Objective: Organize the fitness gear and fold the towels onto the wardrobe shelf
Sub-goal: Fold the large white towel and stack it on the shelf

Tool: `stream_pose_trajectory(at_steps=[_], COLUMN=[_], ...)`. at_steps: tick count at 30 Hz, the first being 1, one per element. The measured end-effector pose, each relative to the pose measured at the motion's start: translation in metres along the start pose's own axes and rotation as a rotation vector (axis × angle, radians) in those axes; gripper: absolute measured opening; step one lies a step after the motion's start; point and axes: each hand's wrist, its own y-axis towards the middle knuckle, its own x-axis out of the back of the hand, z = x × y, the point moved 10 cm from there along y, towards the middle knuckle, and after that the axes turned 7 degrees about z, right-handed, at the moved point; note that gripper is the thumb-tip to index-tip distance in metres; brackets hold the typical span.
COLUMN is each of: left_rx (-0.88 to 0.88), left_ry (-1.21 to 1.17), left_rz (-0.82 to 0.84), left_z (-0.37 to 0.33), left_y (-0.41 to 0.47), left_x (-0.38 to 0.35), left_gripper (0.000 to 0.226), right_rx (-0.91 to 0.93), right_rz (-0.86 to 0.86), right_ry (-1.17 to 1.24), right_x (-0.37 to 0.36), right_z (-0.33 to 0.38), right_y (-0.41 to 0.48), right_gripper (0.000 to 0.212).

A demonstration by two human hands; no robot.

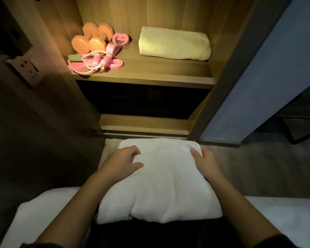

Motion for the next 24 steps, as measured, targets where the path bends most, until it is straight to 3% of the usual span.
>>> stream_pose_trajectory(at_steps=[5,8,12,17,21,24], left_rx=[-0.045,-0.198,-0.413,-0.283,-0.146,0.064], left_ry=[0.087,0.107,0.138,0.084,-0.12,-0.146], left_rz=[-0.294,-0.402,-0.314,-0.181,-0.276,-0.331], left_z=[0.01,-0.015,-0.057,-0.036,-0.024,-0.003], left_y=[-0.028,-0.057,-0.086,-0.087,-0.087,-0.079], left_x=[0.022,0.034,0.025,0.005,0.006,0.01], left_gripper=[0.02,0.016,0.015,0.016,0.028,0.019], right_rx=[-0.021,-0.045,-0.066,-0.071,-0.053,-0.042], right_rz=[0.015,0.028,0.022,0.021,0.032,0.029], right_ry=[0.025,-0.019,-0.028,0.008,-0.007,0.007], right_x=[-0.001,-0.003,-0.002,-0.004,-0.008,-0.008], right_z=[-0.006,-0.006,-0.01,-0.015,-0.014,-0.014], right_y=[-0.001,0.0,0.001,0.001,0.002,0.002], right_gripper=[0.039,0.045,0.048,0.05,0.056,0.052])
